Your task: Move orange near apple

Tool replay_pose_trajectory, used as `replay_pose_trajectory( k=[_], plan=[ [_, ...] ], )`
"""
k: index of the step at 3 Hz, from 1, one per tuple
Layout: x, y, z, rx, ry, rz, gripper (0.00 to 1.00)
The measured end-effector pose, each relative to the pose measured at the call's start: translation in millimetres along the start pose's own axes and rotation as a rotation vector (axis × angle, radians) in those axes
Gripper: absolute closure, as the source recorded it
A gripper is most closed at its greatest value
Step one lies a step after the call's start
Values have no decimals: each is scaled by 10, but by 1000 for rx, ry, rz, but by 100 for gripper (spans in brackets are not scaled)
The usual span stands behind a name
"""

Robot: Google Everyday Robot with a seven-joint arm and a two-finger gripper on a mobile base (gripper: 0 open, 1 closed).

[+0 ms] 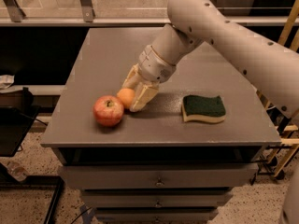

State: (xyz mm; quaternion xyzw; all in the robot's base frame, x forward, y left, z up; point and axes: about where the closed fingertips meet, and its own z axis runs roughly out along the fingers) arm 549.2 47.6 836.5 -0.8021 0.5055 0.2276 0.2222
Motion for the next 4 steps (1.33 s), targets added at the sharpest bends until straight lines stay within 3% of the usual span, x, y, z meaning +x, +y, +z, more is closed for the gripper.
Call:
replay_pose_trajectory(
  k=[1,2,3,4],
  plan=[
    [-6,-3,16,-2,-1,-1,0],
    [-6,-2,16,-1,-1,-1,0],
    [14,46,-81,28,6,8,0],
    [123,286,-405,97,63,74,0]
  ],
)
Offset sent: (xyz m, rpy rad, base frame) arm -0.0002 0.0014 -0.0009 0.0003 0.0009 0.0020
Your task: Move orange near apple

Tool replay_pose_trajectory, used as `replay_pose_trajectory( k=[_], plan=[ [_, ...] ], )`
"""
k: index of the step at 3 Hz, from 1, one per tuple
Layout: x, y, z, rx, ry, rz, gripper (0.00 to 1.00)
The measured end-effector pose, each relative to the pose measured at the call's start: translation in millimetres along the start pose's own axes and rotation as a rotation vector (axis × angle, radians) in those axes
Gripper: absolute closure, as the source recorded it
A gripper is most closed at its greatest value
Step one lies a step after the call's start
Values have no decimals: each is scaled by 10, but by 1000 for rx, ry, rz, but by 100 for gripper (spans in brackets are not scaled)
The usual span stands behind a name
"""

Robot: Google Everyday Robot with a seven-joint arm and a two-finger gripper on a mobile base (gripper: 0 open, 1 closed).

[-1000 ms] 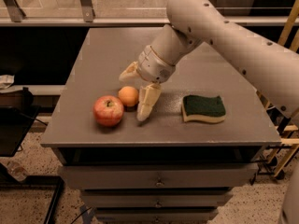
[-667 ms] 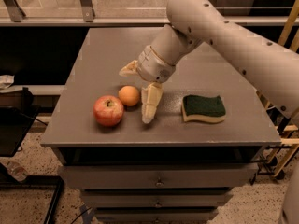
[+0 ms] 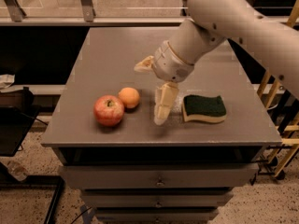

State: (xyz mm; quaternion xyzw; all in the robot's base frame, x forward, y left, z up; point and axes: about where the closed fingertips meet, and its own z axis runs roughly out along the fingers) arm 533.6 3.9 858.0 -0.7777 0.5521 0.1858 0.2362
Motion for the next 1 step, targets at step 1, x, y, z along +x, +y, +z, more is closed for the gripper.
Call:
replay_pose_trajectory(
  k=[1],
  plan=[
    [207,215,-243,54,26,73,0]
  ],
)
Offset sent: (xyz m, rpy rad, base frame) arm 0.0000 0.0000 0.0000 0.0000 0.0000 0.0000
